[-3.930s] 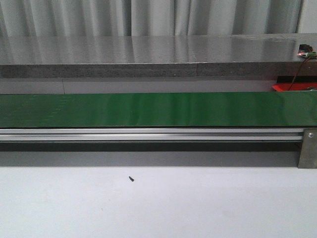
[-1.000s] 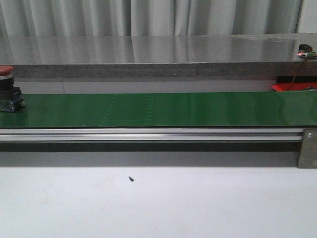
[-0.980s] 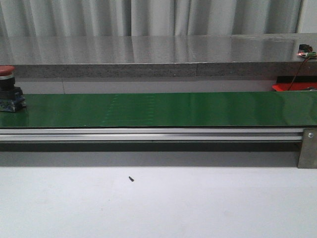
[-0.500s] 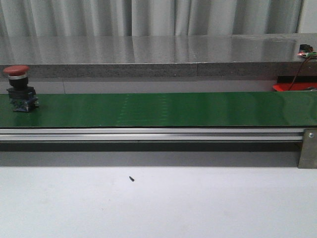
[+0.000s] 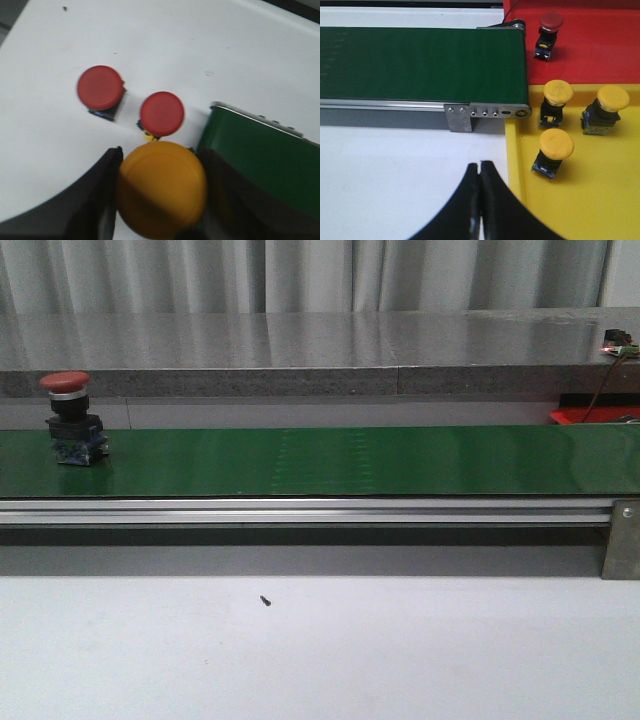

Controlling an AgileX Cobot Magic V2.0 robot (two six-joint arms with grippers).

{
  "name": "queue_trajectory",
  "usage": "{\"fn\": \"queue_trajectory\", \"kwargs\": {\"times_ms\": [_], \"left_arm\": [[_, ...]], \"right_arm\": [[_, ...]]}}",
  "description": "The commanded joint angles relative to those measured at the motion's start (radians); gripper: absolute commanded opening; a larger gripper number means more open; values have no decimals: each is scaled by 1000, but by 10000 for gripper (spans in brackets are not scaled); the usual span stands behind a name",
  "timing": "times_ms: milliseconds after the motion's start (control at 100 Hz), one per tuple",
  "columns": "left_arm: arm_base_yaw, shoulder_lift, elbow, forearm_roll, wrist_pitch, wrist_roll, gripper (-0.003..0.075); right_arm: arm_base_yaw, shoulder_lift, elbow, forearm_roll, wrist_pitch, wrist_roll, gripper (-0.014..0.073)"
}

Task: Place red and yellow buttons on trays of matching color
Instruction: 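Set the yellow button on the belt behind the red one, open left gripper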

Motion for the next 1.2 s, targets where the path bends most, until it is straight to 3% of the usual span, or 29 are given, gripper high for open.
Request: {"fn": "queue_trajectory", "kwargs": {"times_ms": [0,520,590,710,790,1030,1100,1190], "left_arm": [[-29,-58,-26,-21,-26,0,180],[-101,-7,-26,-23,44,0,196],[-101,-7,-26,-42,44,22,271],[-101,-9,-26,-95,64,66,487],[-101,-22,-26,-148,77,96,546],[-126,-96,-26,-220,153,154,522],[-149,-124,-26,-220,164,154,463],[-186,-161,-26,-220,167,152,328]], "right_arm": [[3,4,-24,-5,-65,-8,-68],[3,4,-24,-5,-65,-8,-68],[3,4,-24,-5,-65,-8,-68],[3,4,-24,-5,-65,-8,-68],[3,4,-24,-5,-65,-8,-68],[3,4,-24,-5,-65,-8,-68],[3,4,-24,-5,-65,-8,-68],[3,4,-24,-5,-65,-8,-68]]}}
